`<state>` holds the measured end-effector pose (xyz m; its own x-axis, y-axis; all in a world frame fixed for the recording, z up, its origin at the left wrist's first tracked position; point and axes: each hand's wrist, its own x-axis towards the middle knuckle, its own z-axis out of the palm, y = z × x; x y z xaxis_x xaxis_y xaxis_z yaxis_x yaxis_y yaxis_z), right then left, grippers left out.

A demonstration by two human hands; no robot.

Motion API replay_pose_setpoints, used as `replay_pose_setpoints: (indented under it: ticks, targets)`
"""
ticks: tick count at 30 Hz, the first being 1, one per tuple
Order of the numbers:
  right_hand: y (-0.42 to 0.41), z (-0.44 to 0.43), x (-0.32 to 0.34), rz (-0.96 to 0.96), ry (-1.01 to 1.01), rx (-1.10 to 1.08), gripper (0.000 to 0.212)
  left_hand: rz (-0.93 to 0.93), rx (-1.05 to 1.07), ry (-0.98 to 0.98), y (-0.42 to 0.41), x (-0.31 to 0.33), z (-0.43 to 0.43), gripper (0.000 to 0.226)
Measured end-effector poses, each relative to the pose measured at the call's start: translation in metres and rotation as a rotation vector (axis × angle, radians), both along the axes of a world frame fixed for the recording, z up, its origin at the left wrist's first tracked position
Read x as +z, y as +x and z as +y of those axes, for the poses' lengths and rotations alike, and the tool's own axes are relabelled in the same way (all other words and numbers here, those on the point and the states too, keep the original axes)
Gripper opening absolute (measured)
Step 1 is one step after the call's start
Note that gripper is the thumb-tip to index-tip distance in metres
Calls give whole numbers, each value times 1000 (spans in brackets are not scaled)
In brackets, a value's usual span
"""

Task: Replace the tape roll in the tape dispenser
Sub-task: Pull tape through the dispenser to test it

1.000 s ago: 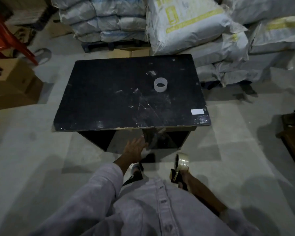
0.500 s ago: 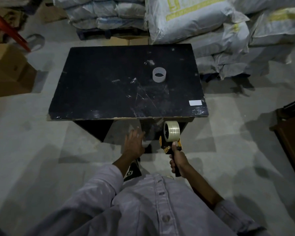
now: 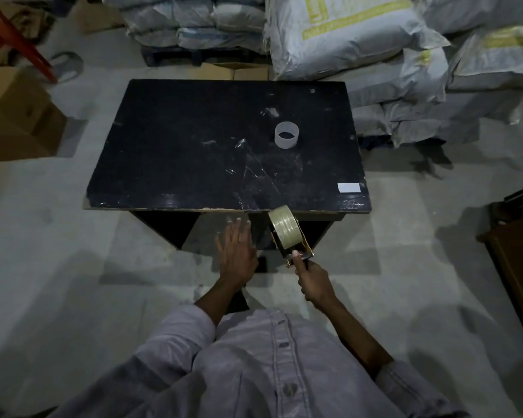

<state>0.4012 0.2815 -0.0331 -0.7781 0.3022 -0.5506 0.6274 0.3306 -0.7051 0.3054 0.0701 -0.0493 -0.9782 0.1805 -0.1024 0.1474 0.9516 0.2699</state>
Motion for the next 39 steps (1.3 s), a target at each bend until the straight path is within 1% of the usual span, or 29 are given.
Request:
replay_pose_setpoints:
  ticks: [2, 4, 6, 9, 12, 14, 19, 22, 27, 32, 39]
  targets:
    - [-3, 1, 7, 43, 83, 56, 74, 74, 6, 38, -5, -3, 2, 82]
    - [-7, 1, 12, 90, 123, 65, 67, 135, 24, 52, -10, -6, 3, 73]
    - [-15, 2, 14, 121, 142, 32, 71, 172, 44, 65, -15, -9, 2, 68]
    - [-33, 5, 15, 174, 212, -39, 80, 199, 63, 92, -22, -10, -1, 68]
    - [-58, 10, 17, 203, 322, -71, 77, 186, 83, 126, -31, -9, -5, 68]
    - [-78, 11, 19, 199, 353, -83, 74, 168, 99, 141, -41, -9, -8, 70]
    - [-132, 5, 28, 117, 342, -151, 67, 149, 135, 191, -70, -7, -10, 68]
    - [-159, 3, 31, 84, 300, -201, 68, 162, 148, 182, -93, -6, -13, 66]
    - [-198, 2, 34, 114, 303, -244, 64, 149, 134, 157, -132, 0, -17, 69]
    - [-218, -4, 27, 133, 291, -275, 60, 131, 87, 149, -172, 9, -19, 67]
    - [-226, 1, 2, 79, 249, -226, 54, 79, 77, 101, -218, 7, -25, 70]
